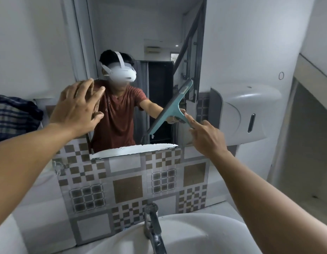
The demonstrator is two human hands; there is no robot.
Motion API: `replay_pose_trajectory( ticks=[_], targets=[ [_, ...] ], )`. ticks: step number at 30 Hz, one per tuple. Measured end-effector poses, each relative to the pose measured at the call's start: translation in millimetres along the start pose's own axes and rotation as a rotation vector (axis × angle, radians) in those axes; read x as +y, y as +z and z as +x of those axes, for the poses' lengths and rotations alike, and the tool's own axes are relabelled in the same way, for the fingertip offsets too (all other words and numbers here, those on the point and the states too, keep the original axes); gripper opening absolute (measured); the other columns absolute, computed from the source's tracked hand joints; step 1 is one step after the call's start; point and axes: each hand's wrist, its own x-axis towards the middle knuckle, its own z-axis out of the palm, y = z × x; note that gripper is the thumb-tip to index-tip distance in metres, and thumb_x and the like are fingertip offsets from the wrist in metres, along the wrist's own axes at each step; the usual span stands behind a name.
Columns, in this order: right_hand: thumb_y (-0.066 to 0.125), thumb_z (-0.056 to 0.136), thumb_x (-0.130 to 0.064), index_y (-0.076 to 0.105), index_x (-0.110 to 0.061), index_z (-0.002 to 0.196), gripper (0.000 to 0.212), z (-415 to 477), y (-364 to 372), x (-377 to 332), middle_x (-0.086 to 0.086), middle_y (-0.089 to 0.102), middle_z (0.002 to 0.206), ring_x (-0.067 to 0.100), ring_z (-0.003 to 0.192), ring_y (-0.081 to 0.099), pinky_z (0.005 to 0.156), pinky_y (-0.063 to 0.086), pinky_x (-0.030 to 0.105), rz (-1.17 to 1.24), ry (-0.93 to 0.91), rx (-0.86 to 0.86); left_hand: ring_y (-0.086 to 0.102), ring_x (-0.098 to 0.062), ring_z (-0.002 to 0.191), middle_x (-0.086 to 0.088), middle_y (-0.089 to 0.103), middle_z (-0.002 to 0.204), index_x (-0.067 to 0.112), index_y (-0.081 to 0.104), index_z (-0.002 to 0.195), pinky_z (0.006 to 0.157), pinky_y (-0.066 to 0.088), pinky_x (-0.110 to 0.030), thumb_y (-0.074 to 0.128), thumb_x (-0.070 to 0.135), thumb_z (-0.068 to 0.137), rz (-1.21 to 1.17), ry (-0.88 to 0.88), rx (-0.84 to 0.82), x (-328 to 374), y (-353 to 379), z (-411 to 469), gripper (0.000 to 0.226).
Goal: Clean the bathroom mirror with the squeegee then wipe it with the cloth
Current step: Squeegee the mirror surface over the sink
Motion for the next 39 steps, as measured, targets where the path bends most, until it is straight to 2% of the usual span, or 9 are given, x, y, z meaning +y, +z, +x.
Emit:
replay_pose_trajectory(
  ticks=[3,11,16,22,24,28,35,37,39],
  targets=[
    [0.037,0.106,-0.036,0.018,-0.044,0.157,0.055,-5.6,1.8,-2.3,0.007,0.049,0.090,0.024,0.065,0.054,0.057,0.050,0.039,0.044,0.045,-0.035,0.036,-0.051,0.132,-0.026,0.033,0.152,0.013,0.043,0.149,0.106,0.034,-0.066,0.083,0.034,0.075,-0.014,0.000,0.022,1.4,-0.3,-0.2,0.087],
    [0.038,0.106,-0.036,0.020,-0.048,0.155,0.053,-27.7,24.3,-16.1,0.009,0.057,0.097,0.026,0.076,0.053,0.065,0.039,0.035,0.220,0.239,-0.099,0.038,-0.049,0.130,-0.026,0.036,0.150,0.013,0.045,0.148,0.106,0.034,-0.064,0.084,0.036,0.074,-0.004,0.035,0.019,-2.3,-3.8,0.2,0.086],
    [0.039,0.106,-0.039,0.023,-0.050,0.154,0.051,-40.6,38.0,-34.5,0.009,0.062,0.106,0.028,0.082,0.061,0.071,0.053,0.041,0.357,0.358,-0.106,0.040,-0.049,0.128,-0.026,0.036,0.148,0.011,0.041,0.149,0.106,0.036,-0.064,0.081,0.033,0.077,0.001,0.039,0.029,-6.5,-8.0,1.0,0.086],
    [0.040,0.107,-0.036,0.023,-0.045,0.155,0.052,-59.7,51.7,-66.6,0.014,0.065,0.122,0.030,0.098,0.061,0.087,0.054,0.044,0.580,0.492,-0.107,0.036,-0.049,0.133,-0.025,0.034,0.150,0.008,0.041,0.147,0.109,0.034,-0.063,0.081,0.028,0.077,-0.019,0.027,0.016,-7.9,-7.1,-3.7,0.083],
    [0.040,0.107,-0.037,0.024,-0.043,0.156,0.052,-62.9,56.9,-76.5,0.012,0.065,0.123,0.027,0.094,0.060,0.085,0.053,0.042,0.628,0.526,-0.086,0.034,-0.049,0.134,-0.025,0.033,0.151,0.009,0.040,0.148,0.109,0.034,-0.063,0.080,0.030,0.078,-0.025,0.019,0.003,-7.9,-6.5,-4.3,0.084],
    [0.041,0.105,-0.039,0.023,-0.042,0.156,0.054,-68.9,66.7,-100.8,0.005,0.065,0.107,0.024,0.087,0.065,0.082,0.058,0.049,0.738,0.600,-0.067,0.034,-0.049,0.135,-0.025,0.033,0.151,0.010,0.039,0.150,0.110,0.034,-0.063,0.080,0.032,0.078,-0.023,0.025,-0.004,-10.7,-7.7,-3.5,0.086],
    [0.038,0.093,-0.055,0.022,-0.047,0.152,0.062,-73.5,86.6,-147.7,0.009,0.068,0.120,0.037,0.107,0.067,0.085,0.058,0.056,0.947,0.771,-0.060,0.033,-0.045,0.139,-0.023,0.033,0.154,0.007,0.039,0.149,0.115,0.032,-0.059,0.081,0.030,0.078,-0.021,0.028,-0.014,-12.2,-8.8,-6.3,0.086],
    [0.039,0.094,-0.054,0.020,-0.046,0.153,0.063,-71.1,86.8,-160.3,0.010,0.070,0.116,0.036,0.100,0.070,0.079,0.060,0.053,1.012,0.809,-0.062,0.033,-0.045,0.140,-0.023,0.033,0.155,0.006,0.040,0.149,0.115,0.031,-0.059,0.080,0.028,0.079,-0.017,0.036,-0.014,-13.8,-9.1,-7.0,0.084],
    [0.041,0.101,-0.045,0.018,-0.039,0.157,0.061,-69.6,84.8,-170.1,0.009,0.069,0.110,0.027,0.082,0.072,0.071,0.062,0.047,1.072,0.828,-0.050,0.033,-0.044,0.140,-0.023,0.034,0.156,0.005,0.040,0.149,0.115,0.031,-0.059,0.080,0.026,0.079,-0.002,0.049,-0.015,-16.9,-9.5,-7.5,0.083]
  ],
)
